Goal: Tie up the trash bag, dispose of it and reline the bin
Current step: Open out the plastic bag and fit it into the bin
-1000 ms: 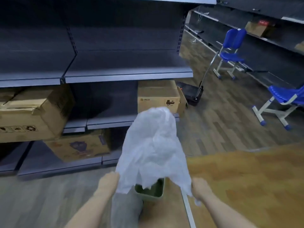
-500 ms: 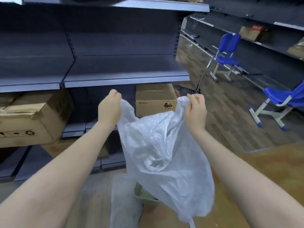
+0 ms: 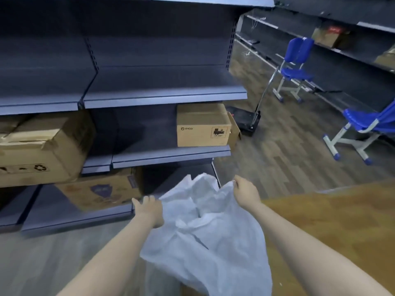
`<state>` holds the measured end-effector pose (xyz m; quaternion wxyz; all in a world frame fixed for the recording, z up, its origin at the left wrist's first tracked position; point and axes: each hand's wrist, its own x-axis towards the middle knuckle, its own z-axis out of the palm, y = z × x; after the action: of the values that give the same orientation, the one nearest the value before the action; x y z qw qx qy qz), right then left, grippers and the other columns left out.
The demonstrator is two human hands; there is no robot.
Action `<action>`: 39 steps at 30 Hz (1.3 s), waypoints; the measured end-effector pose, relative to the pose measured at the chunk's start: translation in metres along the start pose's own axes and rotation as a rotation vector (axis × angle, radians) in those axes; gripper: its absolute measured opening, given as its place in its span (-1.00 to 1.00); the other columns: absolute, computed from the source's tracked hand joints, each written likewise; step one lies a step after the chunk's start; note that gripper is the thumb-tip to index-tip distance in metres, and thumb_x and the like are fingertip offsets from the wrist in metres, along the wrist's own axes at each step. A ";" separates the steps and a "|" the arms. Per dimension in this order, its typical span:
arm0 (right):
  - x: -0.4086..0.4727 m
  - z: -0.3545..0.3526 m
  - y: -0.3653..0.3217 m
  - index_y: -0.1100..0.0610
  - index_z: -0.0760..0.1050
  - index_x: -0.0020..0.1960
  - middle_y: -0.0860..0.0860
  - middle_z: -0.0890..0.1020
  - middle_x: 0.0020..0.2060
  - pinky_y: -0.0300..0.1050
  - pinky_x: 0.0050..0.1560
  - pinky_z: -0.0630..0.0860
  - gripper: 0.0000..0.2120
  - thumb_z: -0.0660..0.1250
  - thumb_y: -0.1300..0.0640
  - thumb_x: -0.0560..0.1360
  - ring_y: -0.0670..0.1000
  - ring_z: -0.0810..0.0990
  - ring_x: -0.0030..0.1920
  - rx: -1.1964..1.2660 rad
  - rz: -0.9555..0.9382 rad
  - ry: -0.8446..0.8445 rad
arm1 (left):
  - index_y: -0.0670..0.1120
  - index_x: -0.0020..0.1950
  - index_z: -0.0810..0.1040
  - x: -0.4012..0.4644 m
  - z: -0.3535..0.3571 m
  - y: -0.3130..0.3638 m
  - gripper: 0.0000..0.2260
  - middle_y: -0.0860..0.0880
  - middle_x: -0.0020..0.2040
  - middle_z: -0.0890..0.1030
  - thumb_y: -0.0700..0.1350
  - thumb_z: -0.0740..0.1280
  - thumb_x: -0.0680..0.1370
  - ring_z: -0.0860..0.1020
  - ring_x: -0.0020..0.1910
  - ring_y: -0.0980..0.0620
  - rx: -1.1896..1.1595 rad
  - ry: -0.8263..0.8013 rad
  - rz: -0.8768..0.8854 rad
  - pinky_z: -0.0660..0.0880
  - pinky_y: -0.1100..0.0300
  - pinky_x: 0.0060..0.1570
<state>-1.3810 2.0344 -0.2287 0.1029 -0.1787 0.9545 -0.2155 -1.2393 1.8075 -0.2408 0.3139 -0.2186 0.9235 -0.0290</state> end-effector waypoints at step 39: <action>-0.006 -0.041 0.009 0.18 0.43 -0.09 0.07 0.56 -0.29 -0.15 -0.30 0.55 -0.88 0.26 0.11 0.48 0.06 0.63 -0.42 0.306 0.779 -0.164 | -0.11 -0.05 0.57 0.021 -0.066 0.015 -0.72 -0.06 -0.17 0.57 0.07 0.43 0.43 0.47 -0.13 -0.04 -0.322 0.294 0.434 0.29 0.21 -0.27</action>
<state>-1.3893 2.0596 -0.1959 0.2776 0.1963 0.8963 -0.2847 -1.2996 1.8066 -0.2027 0.1371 -0.0568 0.9769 0.1541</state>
